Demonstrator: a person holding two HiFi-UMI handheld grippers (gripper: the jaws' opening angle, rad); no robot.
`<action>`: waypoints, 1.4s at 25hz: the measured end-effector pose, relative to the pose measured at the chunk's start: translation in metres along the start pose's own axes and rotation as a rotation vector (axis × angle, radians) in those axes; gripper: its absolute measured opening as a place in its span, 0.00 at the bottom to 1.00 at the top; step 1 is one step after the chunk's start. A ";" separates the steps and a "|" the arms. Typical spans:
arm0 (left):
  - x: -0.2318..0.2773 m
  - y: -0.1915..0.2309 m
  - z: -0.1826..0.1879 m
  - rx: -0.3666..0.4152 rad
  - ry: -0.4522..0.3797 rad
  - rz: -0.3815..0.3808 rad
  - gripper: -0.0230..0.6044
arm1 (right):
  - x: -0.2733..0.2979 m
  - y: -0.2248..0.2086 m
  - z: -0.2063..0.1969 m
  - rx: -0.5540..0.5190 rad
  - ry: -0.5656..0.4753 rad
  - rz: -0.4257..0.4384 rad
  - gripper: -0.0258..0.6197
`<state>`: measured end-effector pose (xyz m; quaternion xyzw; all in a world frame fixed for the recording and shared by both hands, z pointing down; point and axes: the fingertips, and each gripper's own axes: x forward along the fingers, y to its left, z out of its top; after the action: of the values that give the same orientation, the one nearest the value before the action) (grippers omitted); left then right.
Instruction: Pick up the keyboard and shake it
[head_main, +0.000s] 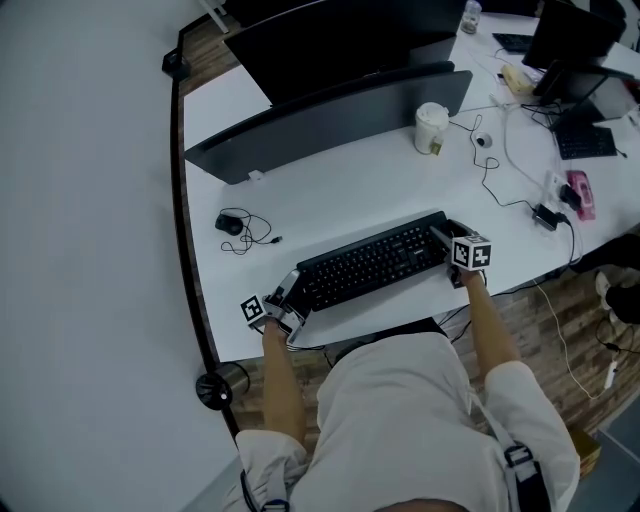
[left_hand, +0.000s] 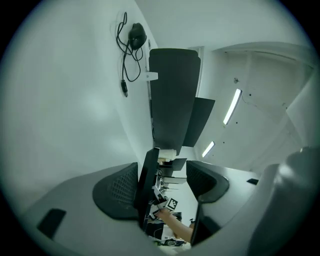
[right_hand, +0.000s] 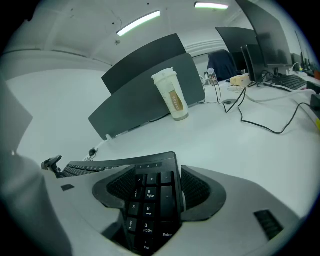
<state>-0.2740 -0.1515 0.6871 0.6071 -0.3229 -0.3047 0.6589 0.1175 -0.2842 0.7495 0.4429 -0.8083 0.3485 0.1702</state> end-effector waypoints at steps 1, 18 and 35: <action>0.001 -0.002 -0.002 -0.002 0.021 -0.008 0.53 | 0.000 0.000 0.000 0.002 -0.004 0.004 0.47; 0.030 -0.008 -0.063 0.434 0.501 0.028 0.41 | -0.005 0.021 -0.001 0.065 0.001 0.224 0.46; 0.025 -0.008 -0.054 0.763 0.565 -0.007 0.22 | -0.017 0.046 -0.021 -0.116 0.311 0.597 0.46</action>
<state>-0.2161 -0.1391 0.6779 0.8661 -0.2178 0.0106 0.4498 0.0879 -0.2427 0.7350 0.1178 -0.8851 0.3998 0.2069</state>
